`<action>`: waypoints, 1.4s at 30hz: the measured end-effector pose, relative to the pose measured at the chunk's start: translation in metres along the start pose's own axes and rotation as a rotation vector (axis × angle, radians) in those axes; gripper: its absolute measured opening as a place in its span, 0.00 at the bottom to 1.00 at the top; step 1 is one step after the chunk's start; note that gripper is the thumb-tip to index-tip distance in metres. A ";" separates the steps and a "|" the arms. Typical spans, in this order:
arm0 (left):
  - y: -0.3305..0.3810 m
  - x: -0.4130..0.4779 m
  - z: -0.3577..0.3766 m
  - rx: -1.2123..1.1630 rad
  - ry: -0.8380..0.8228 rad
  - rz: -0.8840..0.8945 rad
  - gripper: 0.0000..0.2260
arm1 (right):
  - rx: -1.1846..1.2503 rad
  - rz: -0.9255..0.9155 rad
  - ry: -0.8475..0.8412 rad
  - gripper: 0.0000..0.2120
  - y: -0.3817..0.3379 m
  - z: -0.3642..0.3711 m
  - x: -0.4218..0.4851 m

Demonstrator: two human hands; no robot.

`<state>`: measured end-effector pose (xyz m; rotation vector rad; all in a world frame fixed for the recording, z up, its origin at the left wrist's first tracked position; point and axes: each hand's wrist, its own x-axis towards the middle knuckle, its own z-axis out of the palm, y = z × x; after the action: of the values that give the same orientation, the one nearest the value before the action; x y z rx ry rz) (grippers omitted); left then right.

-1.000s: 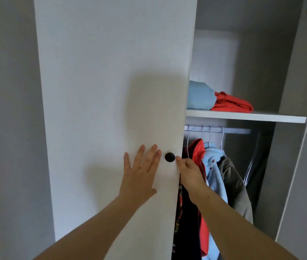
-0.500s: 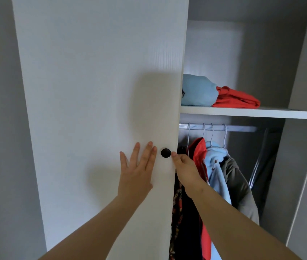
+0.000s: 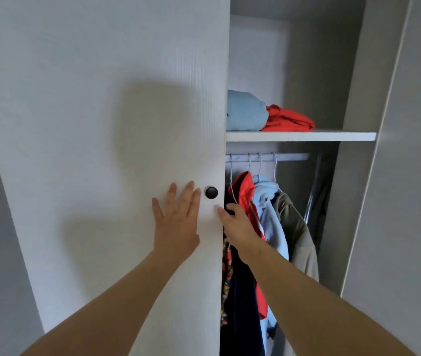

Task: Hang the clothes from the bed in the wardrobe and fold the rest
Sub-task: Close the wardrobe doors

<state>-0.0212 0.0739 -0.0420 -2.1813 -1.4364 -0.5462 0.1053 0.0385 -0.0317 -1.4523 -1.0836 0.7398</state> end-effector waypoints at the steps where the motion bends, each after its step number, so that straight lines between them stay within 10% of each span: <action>1: 0.002 -0.002 -0.006 -0.071 0.000 0.022 0.39 | -0.007 0.021 0.009 0.17 0.001 -0.003 -0.010; 3: 0.010 -0.008 -0.021 -0.231 0.075 0.092 0.33 | -0.011 0.053 0.042 0.03 0.001 -0.014 -0.029; 14: 0.145 -0.038 -0.129 -1.139 0.085 0.194 0.13 | -0.015 -0.039 0.521 0.10 -0.034 -0.174 -0.155; 29: 0.370 -0.112 -0.212 -1.412 -0.085 0.159 0.06 | -0.148 0.031 0.789 0.15 -0.002 -0.401 -0.282; 32: 0.382 -0.118 -0.210 -1.404 -0.081 0.112 0.07 | -0.154 -0.009 0.680 0.27 -0.004 -0.419 -0.276; 35: 0.380 -0.115 -0.210 -1.366 -0.073 0.059 0.07 | -0.011 -0.029 0.521 0.13 -0.013 -0.421 -0.267; 42: 0.361 -0.108 -0.218 -1.362 0.028 0.025 0.08 | 0.124 -0.109 0.556 0.15 -0.006 -0.406 -0.260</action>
<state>0.2571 -0.2558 0.0150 -3.0453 -1.0670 -1.9490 0.3701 -0.3616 0.0144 -1.3666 -0.6669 0.2871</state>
